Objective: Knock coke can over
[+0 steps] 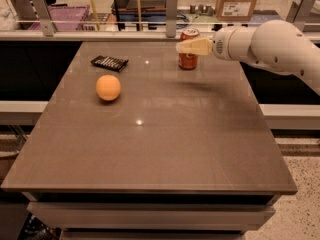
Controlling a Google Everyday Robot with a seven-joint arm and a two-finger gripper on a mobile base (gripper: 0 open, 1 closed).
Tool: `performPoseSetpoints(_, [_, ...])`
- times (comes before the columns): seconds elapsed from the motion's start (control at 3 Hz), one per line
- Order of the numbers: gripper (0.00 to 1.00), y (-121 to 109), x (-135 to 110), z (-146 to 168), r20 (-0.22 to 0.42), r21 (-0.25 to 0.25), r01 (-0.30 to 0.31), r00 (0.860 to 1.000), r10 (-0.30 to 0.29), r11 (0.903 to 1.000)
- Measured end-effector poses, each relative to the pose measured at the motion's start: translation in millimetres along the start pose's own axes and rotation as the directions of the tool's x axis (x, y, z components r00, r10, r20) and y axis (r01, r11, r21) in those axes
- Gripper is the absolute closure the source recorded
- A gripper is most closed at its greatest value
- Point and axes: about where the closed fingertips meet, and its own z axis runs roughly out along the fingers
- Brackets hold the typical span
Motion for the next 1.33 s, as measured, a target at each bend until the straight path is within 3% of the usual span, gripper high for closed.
performPoseSetpoints(1.0, [0.00, -7, 7, 29, 0.121, 0.008, 0.019, 0.993, -0.019, 0.9998])
performPoseSetpoints(1.33, [0.16, -2, 2, 39, 0.117, -0.010, 0.040, 0.992, -0.038, 0.9992])
